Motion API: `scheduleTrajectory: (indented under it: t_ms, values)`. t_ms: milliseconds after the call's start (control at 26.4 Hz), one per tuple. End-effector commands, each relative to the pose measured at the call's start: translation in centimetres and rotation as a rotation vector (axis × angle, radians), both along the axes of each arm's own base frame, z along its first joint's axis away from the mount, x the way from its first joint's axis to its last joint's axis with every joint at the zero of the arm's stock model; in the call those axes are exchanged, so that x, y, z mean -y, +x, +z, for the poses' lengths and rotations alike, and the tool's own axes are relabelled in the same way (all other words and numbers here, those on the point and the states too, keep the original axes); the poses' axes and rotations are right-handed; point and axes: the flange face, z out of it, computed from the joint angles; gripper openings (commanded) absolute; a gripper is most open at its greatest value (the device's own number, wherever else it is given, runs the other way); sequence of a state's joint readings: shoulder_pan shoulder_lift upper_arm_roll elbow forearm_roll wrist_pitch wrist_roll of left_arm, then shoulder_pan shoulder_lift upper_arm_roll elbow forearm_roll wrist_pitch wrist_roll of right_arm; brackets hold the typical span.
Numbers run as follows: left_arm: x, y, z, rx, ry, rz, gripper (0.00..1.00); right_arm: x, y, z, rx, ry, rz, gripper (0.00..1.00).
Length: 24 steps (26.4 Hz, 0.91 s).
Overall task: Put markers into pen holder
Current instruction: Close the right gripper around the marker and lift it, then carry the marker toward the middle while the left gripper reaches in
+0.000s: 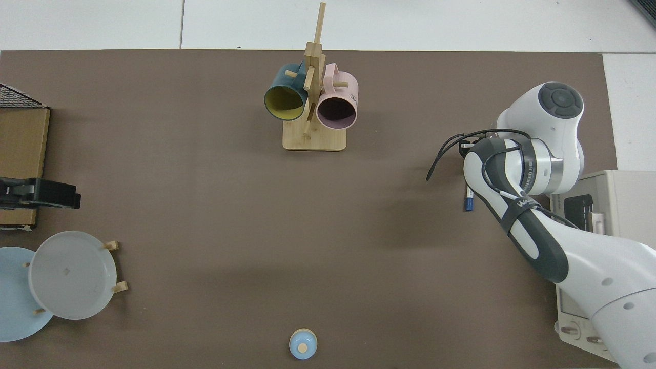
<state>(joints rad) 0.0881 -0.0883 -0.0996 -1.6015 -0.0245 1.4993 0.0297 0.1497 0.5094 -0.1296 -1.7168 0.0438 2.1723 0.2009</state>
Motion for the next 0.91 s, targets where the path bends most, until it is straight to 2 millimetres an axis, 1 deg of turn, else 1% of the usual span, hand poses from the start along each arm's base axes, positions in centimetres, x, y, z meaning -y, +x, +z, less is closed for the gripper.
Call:
scheduleTrajectory:
  t_ms: [0, 114, 189, 341, 417, 530, 644, 757, 871]
  values:
    - [-0.3, -0.3, 0.3, 0.014, 0.009, -0.004, 1.00, 0.1, 0.3, 0.8, 0.032, 0.006, -0.065, 0.00]
    - [-0.3, -0.3, 0.3, 0.014, 0.009, -0.003, 1.00, -0.1, 0.4, 1.7, 0.040, 0.007, -0.095, 0.00]
    - [-0.3, -0.3, 0.3, 0.014, 0.009, -0.004, 1.00, -0.7, 0.4, 3.1, 0.050, 0.008, -0.104, 0.00]
    - [-0.3, -0.3, 0.3, 0.014, 0.009, -0.004, 1.00, 0.0, 0.0, 7.7, 0.068, 0.021, -0.112, 0.00]
    - [-0.3, -0.3, 0.3, 0.014, 0.009, -0.004, 1.00, 0.1, -0.6, 9.3, 0.051, 0.025, -0.115, 0.00]
    - [-0.3, -0.2, 0.3, 0.016, 0.009, -0.003, 1.00, -0.3, -1.0, 11.7, 0.038, 0.027, -0.114, 0.00]
    - [-0.3, -0.3, 0.3, 0.014, 0.009, -0.003, 1.00, -0.7, -1.4, 13.5, 0.013, 0.027, -0.123, 0.00]
    - [-0.3, -0.3, 0.3, 0.014, 0.009, -0.004, 1.00, -1.0, -1.7, 15.2, 0.026, 0.032, -0.161, 0.00]
    - [-0.3, -0.3, 0.3, 0.014, 0.009, -0.004, 1.00, -1.8, -1.8, 15.7, 0.032, 0.034, -0.205, 0.00]
